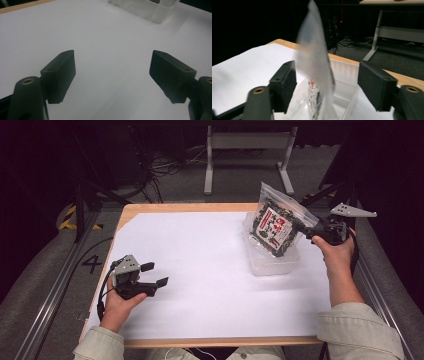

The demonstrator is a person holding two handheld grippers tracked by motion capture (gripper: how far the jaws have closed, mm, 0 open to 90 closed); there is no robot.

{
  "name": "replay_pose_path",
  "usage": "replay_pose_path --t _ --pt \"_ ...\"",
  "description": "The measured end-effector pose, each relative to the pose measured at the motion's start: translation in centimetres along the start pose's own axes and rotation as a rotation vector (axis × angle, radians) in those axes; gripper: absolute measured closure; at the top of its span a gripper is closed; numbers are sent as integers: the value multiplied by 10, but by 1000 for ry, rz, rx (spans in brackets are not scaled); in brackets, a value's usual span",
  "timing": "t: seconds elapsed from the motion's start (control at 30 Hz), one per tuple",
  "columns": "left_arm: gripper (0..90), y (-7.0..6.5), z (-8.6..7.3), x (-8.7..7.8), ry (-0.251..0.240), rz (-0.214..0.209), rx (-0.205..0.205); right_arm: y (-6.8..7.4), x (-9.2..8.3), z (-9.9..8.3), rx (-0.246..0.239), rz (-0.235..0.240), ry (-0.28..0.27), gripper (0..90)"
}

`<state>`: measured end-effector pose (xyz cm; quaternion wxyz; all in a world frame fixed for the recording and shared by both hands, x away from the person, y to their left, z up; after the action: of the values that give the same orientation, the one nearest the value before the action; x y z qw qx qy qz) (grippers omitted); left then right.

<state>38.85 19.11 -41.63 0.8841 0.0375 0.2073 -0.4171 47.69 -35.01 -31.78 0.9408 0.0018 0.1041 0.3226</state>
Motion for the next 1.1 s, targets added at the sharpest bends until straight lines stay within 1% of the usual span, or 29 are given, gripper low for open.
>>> replay_pose_path --t 0.03,0.07,0.13,0.17,0.2,0.23,0.27,0.37,0.47,0.57,0.67,0.73,0.77,0.8,0.83,0.93,1.1 --pt "219 0 0 -1 -2 3 3 2 -2 1 -17 -4 0 273" --pt "219 0 -1 -2 -1 2 -7 3 -3 1 -22 -9 4 261" --pt "219 0 -2 -3 -6 4 -7 4 -5 1 -27 -11 6 248" --pt "219 0 -2 -5 -8 10 -3 5 -7 1 -38 -21 15 235" --pt "218 0 -3 -6 -8 11 -13 7 -11 0 -49 -28 18 223" --pt "218 0 -2 -7 -9 12 -4 8 -13 0 -53 -31 19 217" --pt "218 -1 -3 -7 -9 14 -8 9 -16 -1 -55 -36 20 214" --pt "217 -1 -3 -8 -7 12 -1 14 -28 -2 -70 -37 9 203" --pt "215 -4 -4 -10 -10 14 -5 21 -39 -5 -80 -28 7 195" --pt "213 -6 -6 -12 -7 13 2 30 -48 -9 -104 -14 14 190" --pt "211 -8 -7 -14 -7 11 0 39 -55 -13 -112 -1 18 187" --pt "209 -8 -7 -15 -9 17 5 42 -57 -14 -115 8 15 186" --pt "208 -9 -7 -16 -12 11 -6 46 -59 -17 -115 16 12 185" --pt "207 -10 -7 -17 -10 8 -6 50 -60 -20 -112 25 12 185" --pt "206 -9 -8 -17 -13 9 0 52 -61 -22 -111 36 12 184" --pt "204 -10 -9 -18 -19 5 -1 59 -61 -29 -106 59 16 182" --pt "199 -11 -10 -20 -28 4 -10 71 -59 -40 -104 99 26 179"
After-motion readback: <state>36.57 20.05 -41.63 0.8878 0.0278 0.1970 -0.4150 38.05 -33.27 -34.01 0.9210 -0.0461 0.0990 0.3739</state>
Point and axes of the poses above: each handheld gripper's, and its own axes: x roughly forward along the jaws, z roughly out of its top, y roughly to its left, the point moved 3 cm from there along x, roughly forward along the jaws, and after that the axes turned 6 degrees about -y, right-handed, at the moved point
